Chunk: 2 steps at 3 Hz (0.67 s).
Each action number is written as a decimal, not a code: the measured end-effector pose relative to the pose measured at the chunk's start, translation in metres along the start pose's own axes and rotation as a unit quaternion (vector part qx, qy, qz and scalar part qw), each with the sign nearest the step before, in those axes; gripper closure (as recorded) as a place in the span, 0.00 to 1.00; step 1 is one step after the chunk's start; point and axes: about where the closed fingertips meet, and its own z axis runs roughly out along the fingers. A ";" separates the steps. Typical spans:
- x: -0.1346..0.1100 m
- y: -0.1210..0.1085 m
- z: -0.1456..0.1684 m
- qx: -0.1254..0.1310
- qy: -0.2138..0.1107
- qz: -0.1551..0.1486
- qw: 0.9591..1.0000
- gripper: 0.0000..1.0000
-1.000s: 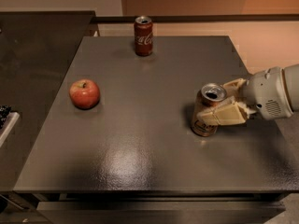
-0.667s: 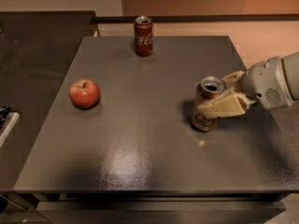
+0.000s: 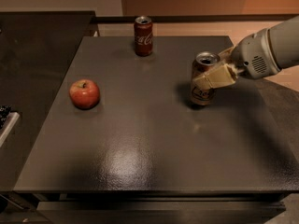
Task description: Move orange can near coke can
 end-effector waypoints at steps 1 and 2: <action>-0.019 -0.025 0.012 0.022 -0.011 0.000 1.000 1.00; -0.039 -0.053 0.027 0.044 -0.027 -0.003 0.999 1.00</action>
Offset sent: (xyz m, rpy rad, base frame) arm 0.1159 0.0155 0.0154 0.0274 -0.1393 -0.1085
